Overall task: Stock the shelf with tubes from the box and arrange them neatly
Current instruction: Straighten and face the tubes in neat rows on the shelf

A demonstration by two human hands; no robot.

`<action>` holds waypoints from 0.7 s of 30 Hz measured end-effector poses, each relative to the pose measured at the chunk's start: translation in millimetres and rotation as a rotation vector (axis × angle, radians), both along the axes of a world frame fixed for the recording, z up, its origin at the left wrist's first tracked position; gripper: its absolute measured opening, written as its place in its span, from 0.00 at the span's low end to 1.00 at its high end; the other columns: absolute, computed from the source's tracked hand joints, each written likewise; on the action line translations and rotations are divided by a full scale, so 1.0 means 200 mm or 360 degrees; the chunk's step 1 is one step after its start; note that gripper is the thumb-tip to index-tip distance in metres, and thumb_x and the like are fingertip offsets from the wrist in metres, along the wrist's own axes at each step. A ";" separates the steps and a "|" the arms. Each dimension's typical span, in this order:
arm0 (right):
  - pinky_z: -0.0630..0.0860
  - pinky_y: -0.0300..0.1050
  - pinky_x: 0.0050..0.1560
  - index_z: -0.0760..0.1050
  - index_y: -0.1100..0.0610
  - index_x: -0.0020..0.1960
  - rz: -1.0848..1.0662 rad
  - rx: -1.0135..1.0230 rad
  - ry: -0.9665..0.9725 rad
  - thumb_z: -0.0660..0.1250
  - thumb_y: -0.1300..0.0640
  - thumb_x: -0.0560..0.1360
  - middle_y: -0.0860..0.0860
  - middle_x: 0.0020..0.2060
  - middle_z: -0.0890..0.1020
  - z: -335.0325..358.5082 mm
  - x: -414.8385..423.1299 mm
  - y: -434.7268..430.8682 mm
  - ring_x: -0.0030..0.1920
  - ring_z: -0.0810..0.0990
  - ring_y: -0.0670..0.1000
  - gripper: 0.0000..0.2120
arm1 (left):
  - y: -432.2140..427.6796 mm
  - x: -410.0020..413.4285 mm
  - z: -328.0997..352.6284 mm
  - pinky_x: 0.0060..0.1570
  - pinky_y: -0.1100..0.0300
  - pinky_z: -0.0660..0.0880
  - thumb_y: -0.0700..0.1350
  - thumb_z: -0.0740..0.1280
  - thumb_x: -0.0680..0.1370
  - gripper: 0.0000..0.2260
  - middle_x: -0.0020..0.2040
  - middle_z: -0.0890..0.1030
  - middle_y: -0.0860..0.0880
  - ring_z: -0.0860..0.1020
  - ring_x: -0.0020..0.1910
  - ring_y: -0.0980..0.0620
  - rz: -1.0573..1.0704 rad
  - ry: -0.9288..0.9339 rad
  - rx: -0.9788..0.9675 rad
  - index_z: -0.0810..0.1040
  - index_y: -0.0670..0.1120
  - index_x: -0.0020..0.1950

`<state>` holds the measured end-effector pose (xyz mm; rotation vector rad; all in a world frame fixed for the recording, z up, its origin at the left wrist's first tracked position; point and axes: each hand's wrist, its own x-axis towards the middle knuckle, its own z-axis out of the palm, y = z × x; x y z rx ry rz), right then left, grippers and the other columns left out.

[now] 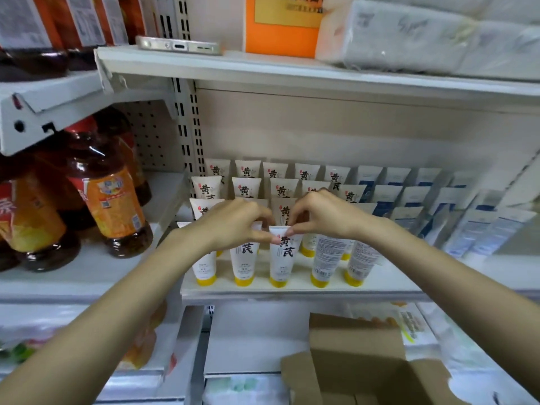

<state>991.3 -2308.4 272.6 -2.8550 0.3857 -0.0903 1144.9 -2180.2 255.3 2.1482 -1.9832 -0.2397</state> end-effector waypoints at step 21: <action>0.72 0.33 0.40 0.80 0.51 0.56 -0.0252 -0.0031 0.0019 0.70 0.52 0.73 0.44 0.38 0.81 0.01 -0.27 -0.16 0.39 0.78 0.40 0.12 | -0.14 -0.13 0.03 0.37 0.60 0.66 0.53 0.68 0.75 0.08 0.41 0.77 0.56 0.72 0.41 0.55 -0.0146 -0.0167 -0.0032 0.80 0.52 0.51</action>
